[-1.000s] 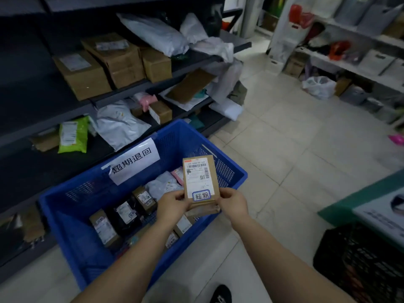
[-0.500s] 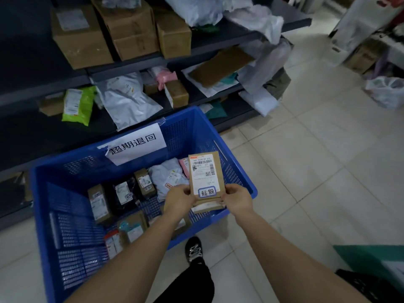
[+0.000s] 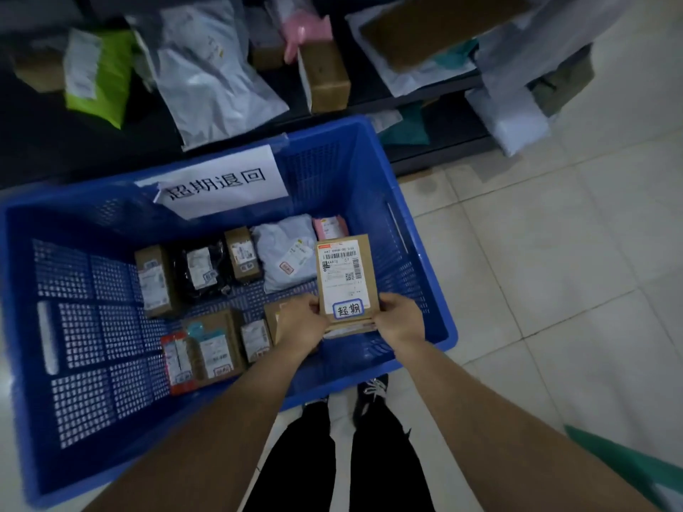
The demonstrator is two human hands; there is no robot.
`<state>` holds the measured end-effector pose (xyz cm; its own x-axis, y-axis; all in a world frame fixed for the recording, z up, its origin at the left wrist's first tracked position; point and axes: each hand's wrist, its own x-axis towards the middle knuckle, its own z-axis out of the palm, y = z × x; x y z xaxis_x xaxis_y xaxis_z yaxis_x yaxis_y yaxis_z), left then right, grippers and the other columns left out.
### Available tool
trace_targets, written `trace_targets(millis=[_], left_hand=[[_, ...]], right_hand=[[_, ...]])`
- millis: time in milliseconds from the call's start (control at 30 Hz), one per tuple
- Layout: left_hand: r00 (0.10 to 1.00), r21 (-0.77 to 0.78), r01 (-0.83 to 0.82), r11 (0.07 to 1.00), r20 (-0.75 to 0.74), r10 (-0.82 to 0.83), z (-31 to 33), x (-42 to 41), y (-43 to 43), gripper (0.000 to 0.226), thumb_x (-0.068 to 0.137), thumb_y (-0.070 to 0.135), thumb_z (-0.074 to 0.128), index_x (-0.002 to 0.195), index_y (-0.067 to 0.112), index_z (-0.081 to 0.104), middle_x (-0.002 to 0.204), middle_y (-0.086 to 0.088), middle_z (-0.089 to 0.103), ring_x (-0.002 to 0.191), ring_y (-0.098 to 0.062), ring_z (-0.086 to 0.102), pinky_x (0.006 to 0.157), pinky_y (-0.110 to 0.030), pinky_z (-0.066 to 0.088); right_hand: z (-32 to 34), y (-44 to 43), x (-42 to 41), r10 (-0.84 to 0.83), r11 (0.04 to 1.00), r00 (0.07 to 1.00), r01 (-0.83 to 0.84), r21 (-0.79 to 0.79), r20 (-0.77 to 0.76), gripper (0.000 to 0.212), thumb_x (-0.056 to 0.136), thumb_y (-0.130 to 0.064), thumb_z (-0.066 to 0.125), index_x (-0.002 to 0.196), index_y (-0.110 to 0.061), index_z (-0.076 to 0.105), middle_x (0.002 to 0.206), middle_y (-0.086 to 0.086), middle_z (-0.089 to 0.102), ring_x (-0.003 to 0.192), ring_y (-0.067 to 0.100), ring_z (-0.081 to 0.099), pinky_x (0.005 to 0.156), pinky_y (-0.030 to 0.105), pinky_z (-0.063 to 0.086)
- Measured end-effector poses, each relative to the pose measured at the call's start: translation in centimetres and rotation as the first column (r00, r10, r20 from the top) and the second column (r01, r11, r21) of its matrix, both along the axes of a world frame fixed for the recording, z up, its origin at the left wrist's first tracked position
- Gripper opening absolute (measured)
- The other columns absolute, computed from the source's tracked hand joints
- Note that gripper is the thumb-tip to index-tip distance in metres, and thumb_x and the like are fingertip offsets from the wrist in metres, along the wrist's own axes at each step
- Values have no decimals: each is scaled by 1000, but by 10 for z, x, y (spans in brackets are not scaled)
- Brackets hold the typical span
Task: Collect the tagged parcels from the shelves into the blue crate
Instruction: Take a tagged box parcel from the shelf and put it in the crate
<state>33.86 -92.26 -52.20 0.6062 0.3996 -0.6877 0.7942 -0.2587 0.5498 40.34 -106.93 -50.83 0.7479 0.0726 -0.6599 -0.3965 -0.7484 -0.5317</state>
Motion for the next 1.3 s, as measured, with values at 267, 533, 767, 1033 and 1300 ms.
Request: trace_targets(millis=[267,533,767,1033,1300], left_hand=[[985,-16,-112,994,-130,109,-94,14,-7,17,86,11,64,102,8,66,100,-8,70,92,-27,65,77,-35,54],[952,-38,-36,999,-304,23,-229,19,-4,13,90,16,61,99,10,68,99,-1,67,86,-19,63,64,-25,48],[915,-108,27,994,-398,-68,-332,8,-9,25,91,19,59,107,1,66,105,-16,66,96,-30,63,73,-35,48],[882,-130,1,992,-467,-62,-409,-9,-26,25,95,22,54,108,3,63,103,-14,65,86,-24,60,69,-31,47],[846,-215,75,974,-503,-176,-439,-14,-41,28,94,13,50,120,3,56,119,-17,60,106,-31,59,78,-33,49]], right_hand=[[-103,1,26,147,987,984,-153,-56,-99,20,86,-14,57,94,-22,73,89,-4,72,83,16,65,62,26,51],[-246,2,38,258,951,946,-284,-119,-197,21,85,-8,56,94,-19,72,91,-1,70,82,17,63,59,23,48],[-360,3,36,338,913,902,-384,-141,-268,19,86,-12,60,98,-13,74,103,4,70,91,21,63,72,24,49],[-441,-6,17,313,905,854,-402,-142,-416,13,78,-12,72,91,-9,74,100,8,71,95,27,65,83,34,55],[-469,0,4,353,880,774,-465,-93,-525,30,94,-25,52,119,-10,62,123,12,61,108,29,59,85,29,46]])
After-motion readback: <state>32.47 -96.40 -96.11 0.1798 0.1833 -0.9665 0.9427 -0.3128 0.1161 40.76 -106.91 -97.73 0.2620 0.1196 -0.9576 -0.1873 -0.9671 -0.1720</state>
